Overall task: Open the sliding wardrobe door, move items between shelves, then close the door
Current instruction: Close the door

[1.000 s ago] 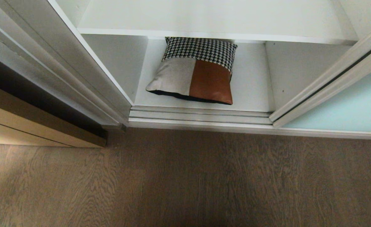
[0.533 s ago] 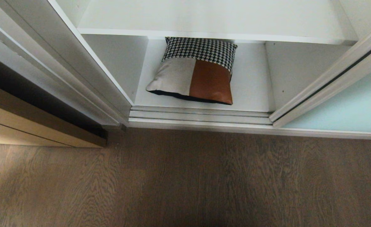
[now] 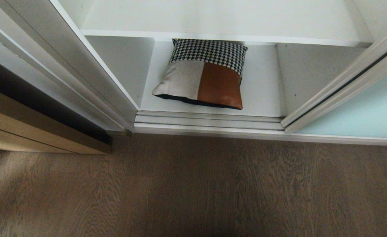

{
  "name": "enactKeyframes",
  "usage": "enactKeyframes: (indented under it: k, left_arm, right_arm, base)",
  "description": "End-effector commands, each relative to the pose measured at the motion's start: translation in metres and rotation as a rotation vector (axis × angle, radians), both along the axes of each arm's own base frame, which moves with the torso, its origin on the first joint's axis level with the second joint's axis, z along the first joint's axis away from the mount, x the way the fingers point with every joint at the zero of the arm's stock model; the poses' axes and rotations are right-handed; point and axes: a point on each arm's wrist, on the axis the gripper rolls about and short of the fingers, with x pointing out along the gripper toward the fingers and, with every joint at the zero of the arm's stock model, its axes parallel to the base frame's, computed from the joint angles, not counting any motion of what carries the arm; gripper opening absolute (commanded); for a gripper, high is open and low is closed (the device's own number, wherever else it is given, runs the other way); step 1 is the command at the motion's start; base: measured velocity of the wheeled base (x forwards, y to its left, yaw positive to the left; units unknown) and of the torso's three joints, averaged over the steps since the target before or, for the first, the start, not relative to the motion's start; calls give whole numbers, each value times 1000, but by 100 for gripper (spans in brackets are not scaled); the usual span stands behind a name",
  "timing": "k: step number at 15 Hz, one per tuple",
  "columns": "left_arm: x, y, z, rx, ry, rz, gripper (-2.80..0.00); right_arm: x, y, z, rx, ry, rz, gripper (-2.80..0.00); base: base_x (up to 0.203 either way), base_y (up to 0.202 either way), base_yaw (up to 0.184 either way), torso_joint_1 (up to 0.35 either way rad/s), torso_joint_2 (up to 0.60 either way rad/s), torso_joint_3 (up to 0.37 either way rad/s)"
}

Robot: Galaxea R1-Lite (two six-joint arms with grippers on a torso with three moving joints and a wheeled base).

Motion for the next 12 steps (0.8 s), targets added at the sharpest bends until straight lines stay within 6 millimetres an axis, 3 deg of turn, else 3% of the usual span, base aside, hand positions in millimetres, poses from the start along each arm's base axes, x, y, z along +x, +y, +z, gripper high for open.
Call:
enactKeyframes:
  k: [1,5,12]
  left_arm:
    - [0,0,-1,-2,8,1,-280]
    - [0,0,-1,-2,8,1,-280]
    - [0,0,-1,-2,8,1,-280]
  right_arm:
    - [-1,0,0,4,-5,2,-280]
    - [-3,-1,7,10,-30,0,-280]
    - [-23,-4,55,35,-133,-40,-280]
  base:
    - [0,0,0,0,0,0]
    - [0,0,0,0,0,0]
    - [0,0,0,0,0,0]
